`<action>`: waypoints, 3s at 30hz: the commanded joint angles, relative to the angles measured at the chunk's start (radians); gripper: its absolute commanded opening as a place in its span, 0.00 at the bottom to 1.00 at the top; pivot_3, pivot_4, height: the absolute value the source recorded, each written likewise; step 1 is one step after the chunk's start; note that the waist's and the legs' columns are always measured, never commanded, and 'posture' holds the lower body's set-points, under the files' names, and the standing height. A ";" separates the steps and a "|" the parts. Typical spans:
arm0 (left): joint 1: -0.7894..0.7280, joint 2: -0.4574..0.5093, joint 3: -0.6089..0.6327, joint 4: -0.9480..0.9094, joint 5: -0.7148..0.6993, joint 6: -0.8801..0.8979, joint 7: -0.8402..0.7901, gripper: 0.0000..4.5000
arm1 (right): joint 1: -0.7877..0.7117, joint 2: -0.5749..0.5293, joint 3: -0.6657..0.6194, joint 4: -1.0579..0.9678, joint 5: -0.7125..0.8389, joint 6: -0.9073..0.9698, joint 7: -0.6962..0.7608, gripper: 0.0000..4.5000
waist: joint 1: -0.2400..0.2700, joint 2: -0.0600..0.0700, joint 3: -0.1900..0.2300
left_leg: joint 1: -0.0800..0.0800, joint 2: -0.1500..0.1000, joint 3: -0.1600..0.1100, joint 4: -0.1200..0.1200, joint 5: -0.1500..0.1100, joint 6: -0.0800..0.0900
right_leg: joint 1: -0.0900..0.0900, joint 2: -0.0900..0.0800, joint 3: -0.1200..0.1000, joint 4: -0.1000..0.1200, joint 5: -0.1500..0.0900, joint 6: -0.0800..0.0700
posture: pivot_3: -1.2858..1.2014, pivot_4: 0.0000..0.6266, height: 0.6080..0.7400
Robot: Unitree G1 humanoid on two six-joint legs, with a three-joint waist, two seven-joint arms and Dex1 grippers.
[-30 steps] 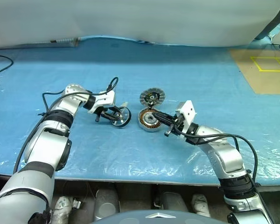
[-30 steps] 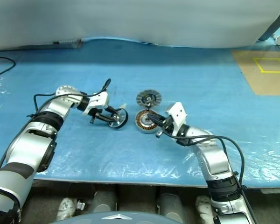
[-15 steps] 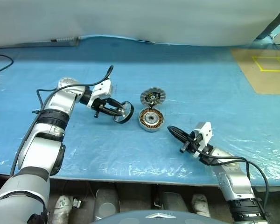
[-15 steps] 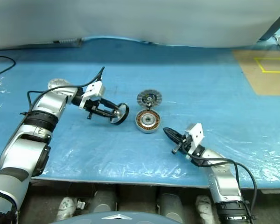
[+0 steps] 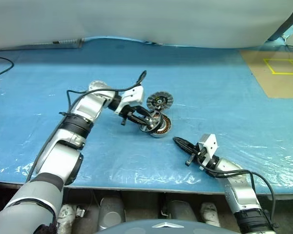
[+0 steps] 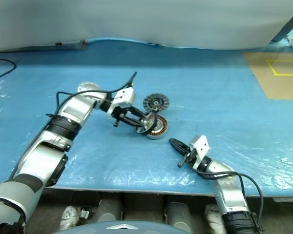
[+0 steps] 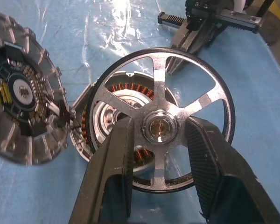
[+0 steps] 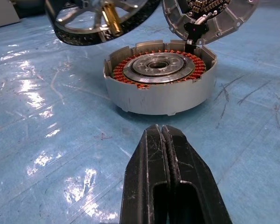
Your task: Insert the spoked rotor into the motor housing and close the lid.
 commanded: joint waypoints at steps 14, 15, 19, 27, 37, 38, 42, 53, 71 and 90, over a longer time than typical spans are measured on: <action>-0.053 -0.056 -0.047 0.107 0.083 -0.110 0.100 0.30 | -0.039 0.013 0.032 0.001 -0.018 -0.028 -0.011 0.00 | 0.001 0.000 0.000 | -0.001 0.000 -0.001 0.000 0.000 0.000 | 0.000 0.000 -0.001 0.000 0.000 0.000 | 0.52 0.24 1.00; -0.051 -0.055 -0.049 0.109 0.085 -0.113 0.100 0.30 | -0.038 0.013 0.033 -0.001 -0.017 -0.028 -0.012 0.00 | 0.001 0.000 0.000 | -0.002 0.000 -0.001 0.000 0.000 0.000 | 0.000 0.000 -0.001 0.000 0.000 0.000 | 0.52 0.24 1.00; -0.047 -0.044 -0.058 0.104 0.090 -0.117 0.087 0.30 | -0.040 0.012 0.038 0.003 -0.022 -0.025 -0.015 0.00 | 0.001 0.000 0.000 | -0.002 0.000 -0.001 0.000 0.000 0.000 | 0.000 0.000 -0.001 0.000 0.000 0.000 | 0.52 0.24 1.00; -0.052 -0.032 -0.072 0.114 0.105 -0.124 0.078 0.50 | -0.058 0.013 0.039 0.026 -0.036 -0.031 -0.020 0.00 | 0.000 0.000 0.000 | -0.001 0.000 -0.001 0.000 0.000 0.000 | 0.000 0.000 -0.001 0.000 0.000 0.000 | 0.52 0.24 1.00; -0.048 -0.049 -0.040 0.087 0.062 -0.098 0.063 1.00 | -0.038 0.011 0.032 0.012 -0.035 -0.031 -0.031 0.00 | 0.002 0.000 0.000 | -0.002 0.000 -0.001 0.000 0.000 0.000 | -0.001 0.000 -0.001 0.000 0.000 0.000 | 0.52 0.24 1.00; -0.043 -0.048 -0.032 0.073 0.048 -0.086 0.059 1.00 | -0.035 0.010 0.029 0.010 -0.033 -0.031 -0.032 0.00 | 0.002 0.000 0.000 | -0.002 0.000 -0.001 0.000 0.000 0.000 | -0.001 0.000 -0.001 0.000 0.000 0.000 | 0.52 0.24 1.00; 0.038 -0.002 0.027 -0.068 -0.055 0.028 0.024 0.79 | -0.047 0.001 -0.010 0.015 -0.024 -0.018 -0.061 0.00 | -0.003 0.000 0.000 | -0.002 0.000 -0.001 0.000 0.000 0.000 | -0.001 0.000 -0.001 -0.001 0.000 0.000 | 0.52 0.24 1.00; 0.543 0.025 0.254 -0.572 -0.304 0.171 0.255 0.01 | -0.347 -0.002 -0.059 0.160 -0.162 0.174 -0.361 0.00 | -0.031 0.002 0.001 | -0.002 0.001 0.000 0.000 0.000 0.000 | -0.002 0.000 0.000 0.000 0.000 0.000 | 0.52 0.24 1.00; 0.968 -0.141 0.310 -0.575 -0.234 -0.237 0.673 0.01 | -1.017 0.028 0.049 0.833 -0.228 0.096 -0.075 0.00 | -0.053 0.006 0.003 | -0.006 0.002 0.000 0.002 0.000 0.000 | -0.007 0.001 -0.001 0.001 0.000 -0.001 | 0.52 0.24 1.00; 0.981 -0.114 0.288 -0.511 -0.258 -0.298 0.678 0.01 | -0.807 -0.006 0.147 0.438 -0.099 0.332 0.547 0.00 | -0.045 0.006 0.003 | -0.006 0.006 0.001 0.012 -0.001 0.009 | -0.009 0.001 -0.002 0.011 0.001 -0.003 | 0.52 0.24 1.00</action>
